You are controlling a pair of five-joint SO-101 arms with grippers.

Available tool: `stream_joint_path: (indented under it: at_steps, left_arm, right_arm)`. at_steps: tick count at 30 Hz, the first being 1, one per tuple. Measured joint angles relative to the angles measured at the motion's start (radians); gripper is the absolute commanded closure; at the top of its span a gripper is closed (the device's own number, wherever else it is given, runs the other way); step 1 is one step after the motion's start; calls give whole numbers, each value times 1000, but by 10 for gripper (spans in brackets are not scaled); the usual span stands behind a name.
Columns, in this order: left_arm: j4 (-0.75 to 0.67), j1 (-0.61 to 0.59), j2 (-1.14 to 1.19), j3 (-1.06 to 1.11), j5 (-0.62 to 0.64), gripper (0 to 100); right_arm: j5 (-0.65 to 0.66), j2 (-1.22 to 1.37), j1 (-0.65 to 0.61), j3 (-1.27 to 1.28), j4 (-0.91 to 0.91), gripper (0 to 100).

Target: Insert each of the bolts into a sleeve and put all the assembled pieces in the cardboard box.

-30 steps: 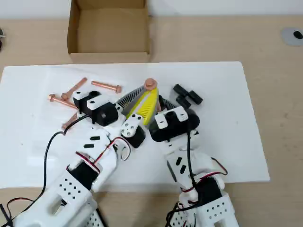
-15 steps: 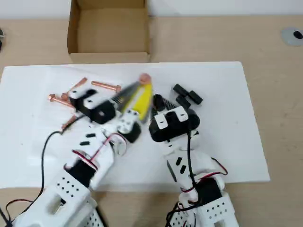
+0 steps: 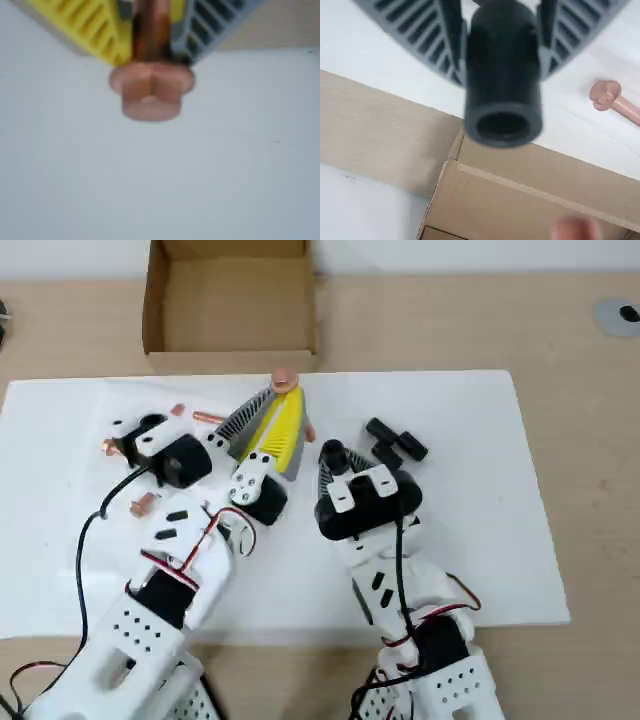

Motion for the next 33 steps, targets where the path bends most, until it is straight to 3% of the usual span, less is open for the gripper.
stream_joint_path:
  at_steps: [19, 33]
  left_arm:
    - [-2, -3, 78, -114, 0, 988]
    - [-2, -3, 80, -115, 0, 989]
  right_arm:
    - [41, 0, -32, 18, -8, 987]
    - [41, 0, -34, 35, -255, 987]
